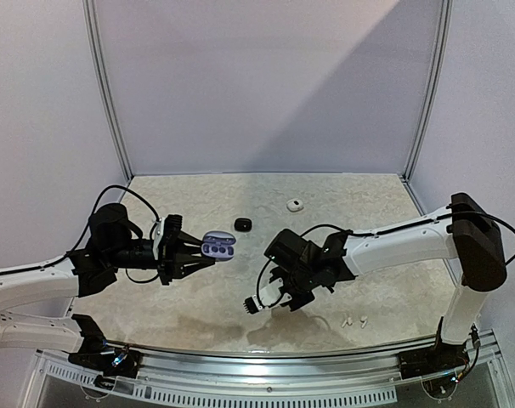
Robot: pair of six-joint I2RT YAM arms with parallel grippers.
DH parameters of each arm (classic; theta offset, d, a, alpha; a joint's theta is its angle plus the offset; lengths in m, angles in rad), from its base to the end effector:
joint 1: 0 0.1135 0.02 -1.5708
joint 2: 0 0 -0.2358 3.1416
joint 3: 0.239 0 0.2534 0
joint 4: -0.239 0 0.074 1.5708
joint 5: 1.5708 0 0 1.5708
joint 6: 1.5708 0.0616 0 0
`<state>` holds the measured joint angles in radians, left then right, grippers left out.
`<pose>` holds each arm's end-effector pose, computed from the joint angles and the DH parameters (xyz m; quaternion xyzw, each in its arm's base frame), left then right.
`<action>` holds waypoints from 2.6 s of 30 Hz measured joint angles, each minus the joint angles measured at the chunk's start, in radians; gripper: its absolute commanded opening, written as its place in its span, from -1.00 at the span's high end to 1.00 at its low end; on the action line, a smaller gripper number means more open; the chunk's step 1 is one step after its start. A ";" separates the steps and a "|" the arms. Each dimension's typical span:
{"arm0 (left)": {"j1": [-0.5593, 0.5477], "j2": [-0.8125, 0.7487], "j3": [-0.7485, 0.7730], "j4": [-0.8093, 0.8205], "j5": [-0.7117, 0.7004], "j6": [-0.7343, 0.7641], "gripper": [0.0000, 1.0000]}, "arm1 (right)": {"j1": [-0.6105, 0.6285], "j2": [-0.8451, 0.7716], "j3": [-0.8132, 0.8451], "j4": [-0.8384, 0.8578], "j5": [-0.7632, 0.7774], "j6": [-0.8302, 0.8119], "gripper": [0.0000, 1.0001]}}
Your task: Insert the wireless bluetooth earbuds into the charging case
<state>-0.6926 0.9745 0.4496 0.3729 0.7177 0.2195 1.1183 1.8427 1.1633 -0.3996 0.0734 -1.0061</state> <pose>0.1663 -0.1906 0.2189 0.5183 0.5371 -0.4020 0.5305 0.1687 0.3366 0.1132 -0.8422 0.4798 -0.0219 0.2449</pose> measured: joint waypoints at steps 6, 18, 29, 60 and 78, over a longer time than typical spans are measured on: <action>0.000 0.000 0.000 -0.023 0.000 0.009 1.00 | -0.034 -0.006 -0.025 0.000 0.001 -0.075 0.62; 0.002 0.000 0.000 -0.050 0.000 0.022 1.00 | -0.034 0.024 -0.033 0.011 -0.002 -0.204 0.77; 0.013 0.001 0.000 -0.050 0.000 0.024 1.00 | -0.034 0.073 0.007 0.008 -0.006 -0.254 0.73; 0.019 0.001 0.000 -0.050 0.000 0.024 1.00 | -0.034 0.182 0.202 -0.145 -0.124 -0.066 0.68; 0.019 0.000 0.000 -0.050 0.000 0.024 1.00 | -0.034 0.193 0.237 -0.153 -0.105 0.494 0.88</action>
<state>-0.6739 0.9745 0.4496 0.3229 0.7177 0.2440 1.0843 2.0357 1.4006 -0.5522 -0.0315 -0.5125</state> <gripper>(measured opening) 0.276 0.116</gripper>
